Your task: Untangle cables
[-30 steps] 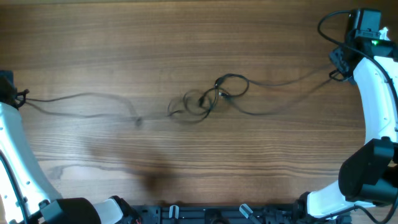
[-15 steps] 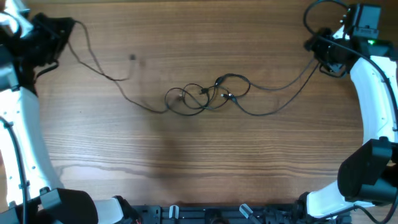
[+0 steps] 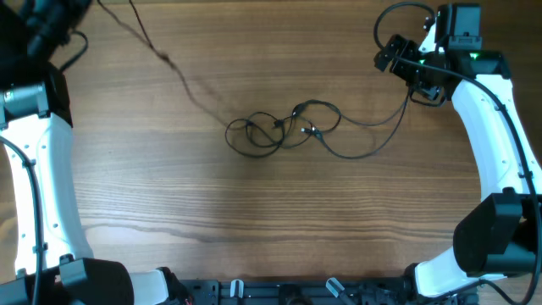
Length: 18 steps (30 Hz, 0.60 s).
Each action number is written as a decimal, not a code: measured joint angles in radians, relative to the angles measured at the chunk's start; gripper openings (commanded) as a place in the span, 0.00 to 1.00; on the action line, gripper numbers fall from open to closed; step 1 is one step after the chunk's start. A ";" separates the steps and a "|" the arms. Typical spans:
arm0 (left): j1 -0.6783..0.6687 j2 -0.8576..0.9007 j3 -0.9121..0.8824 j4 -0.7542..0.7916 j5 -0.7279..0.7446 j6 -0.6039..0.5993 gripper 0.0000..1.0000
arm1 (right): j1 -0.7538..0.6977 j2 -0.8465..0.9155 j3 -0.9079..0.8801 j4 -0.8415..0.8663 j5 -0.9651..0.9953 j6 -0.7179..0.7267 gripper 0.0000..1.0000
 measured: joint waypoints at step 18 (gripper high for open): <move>-0.138 -0.015 0.005 0.341 -0.248 -0.768 0.04 | 0.005 0.003 -0.036 0.014 0.000 0.077 1.00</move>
